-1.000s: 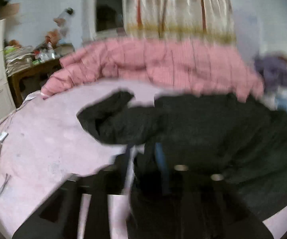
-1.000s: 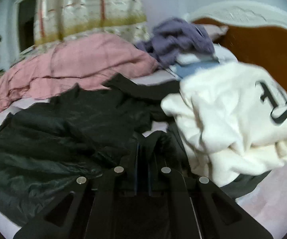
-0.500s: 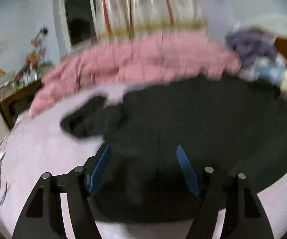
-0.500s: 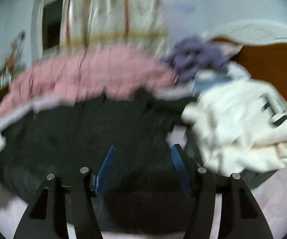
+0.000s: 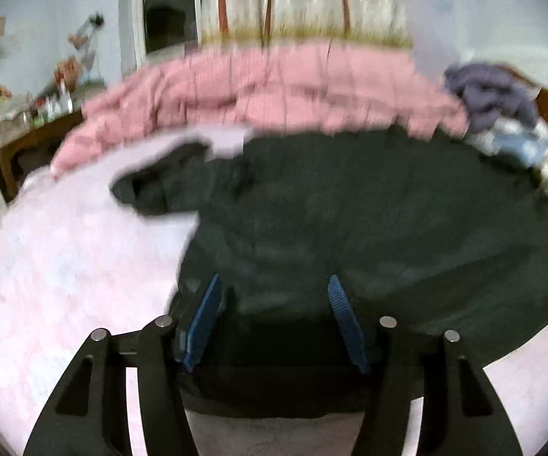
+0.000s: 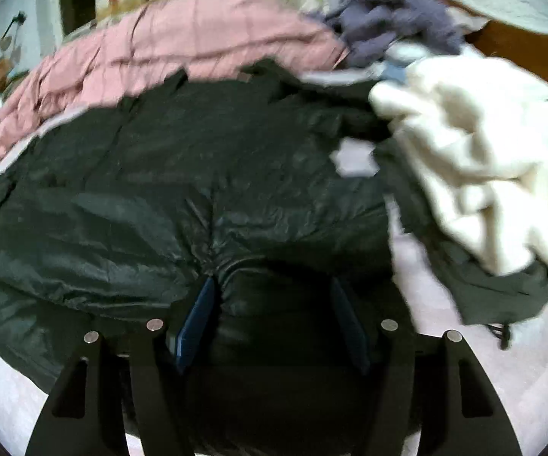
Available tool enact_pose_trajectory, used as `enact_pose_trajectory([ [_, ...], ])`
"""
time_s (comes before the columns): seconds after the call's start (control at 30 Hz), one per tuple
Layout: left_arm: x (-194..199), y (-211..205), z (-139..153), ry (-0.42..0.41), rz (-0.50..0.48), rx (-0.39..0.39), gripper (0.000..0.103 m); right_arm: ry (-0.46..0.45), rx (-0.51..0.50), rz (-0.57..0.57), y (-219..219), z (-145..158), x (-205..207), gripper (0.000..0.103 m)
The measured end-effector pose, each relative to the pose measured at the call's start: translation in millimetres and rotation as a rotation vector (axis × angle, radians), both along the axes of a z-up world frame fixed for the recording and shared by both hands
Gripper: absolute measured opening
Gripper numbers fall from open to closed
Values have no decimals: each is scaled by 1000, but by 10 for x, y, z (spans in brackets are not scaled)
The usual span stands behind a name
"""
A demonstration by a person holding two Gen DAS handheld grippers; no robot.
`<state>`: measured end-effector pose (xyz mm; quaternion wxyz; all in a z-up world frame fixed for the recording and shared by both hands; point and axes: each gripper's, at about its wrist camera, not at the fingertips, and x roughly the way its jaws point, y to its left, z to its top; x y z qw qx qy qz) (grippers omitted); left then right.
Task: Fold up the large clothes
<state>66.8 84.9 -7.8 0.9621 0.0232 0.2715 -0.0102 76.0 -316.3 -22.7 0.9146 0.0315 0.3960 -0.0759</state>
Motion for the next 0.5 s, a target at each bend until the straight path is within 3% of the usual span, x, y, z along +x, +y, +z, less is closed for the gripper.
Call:
enact_pose_trajectory([
  [0.07, -100, -68, 216, -80, -56, -13, 58, -87, 23, 39, 44, 181, -143, 64],
  [0.17, -118, -257, 334, -69, -129, 8, 56, -161, 135, 108, 162, 361, -260, 64],
  [0.23, -83, -428, 289, -16, -194, 18, 48, -146, 218, 166, 319, 373, -254, 64],
  [0.33, 96, -674, 65, 141, -206, 82, 46, -82, 230, 233, 592, 265, -234, 64],
  [0.43, 297, -764, -245, 294, -161, 122, 45, 23, 103, 273, 839, 8, -130, 64],
  [0.5, 327, -721, -338, 317, -142, 90, 46, 67, 54, 272, 887, -147, -78, 63],
])
